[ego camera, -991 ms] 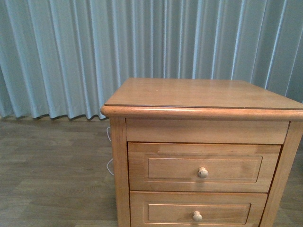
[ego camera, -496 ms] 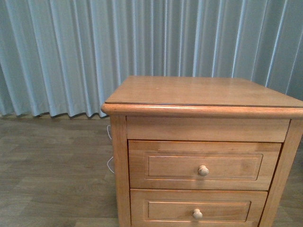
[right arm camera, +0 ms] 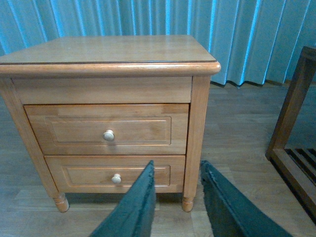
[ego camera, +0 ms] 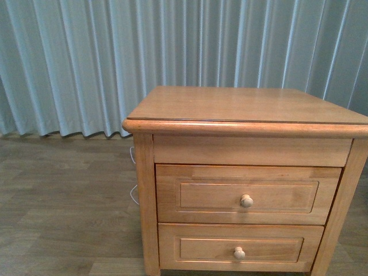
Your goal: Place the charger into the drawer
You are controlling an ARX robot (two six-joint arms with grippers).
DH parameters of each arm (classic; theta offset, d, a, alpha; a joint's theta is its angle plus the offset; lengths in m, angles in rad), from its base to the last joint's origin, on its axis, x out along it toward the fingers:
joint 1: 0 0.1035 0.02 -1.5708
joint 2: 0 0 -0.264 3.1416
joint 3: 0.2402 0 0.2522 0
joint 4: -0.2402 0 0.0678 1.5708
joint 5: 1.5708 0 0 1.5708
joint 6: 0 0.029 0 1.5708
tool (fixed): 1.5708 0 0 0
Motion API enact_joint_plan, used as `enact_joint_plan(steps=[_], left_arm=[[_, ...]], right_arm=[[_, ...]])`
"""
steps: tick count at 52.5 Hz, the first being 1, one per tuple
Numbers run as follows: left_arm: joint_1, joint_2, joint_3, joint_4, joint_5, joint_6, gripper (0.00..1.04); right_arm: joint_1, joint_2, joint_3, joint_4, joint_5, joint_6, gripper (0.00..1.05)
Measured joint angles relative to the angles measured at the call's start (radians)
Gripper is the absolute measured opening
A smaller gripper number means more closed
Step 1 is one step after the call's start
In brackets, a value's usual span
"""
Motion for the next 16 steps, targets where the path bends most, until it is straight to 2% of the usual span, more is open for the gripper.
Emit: enact_joint_plan(steps=[16], left_arm=[[0.000, 0.000, 0.000, 0.000, 0.000, 0.000, 0.99]], right_arm=[[0.000, 0.000, 0.000, 0.000, 0.000, 0.000, 0.90]])
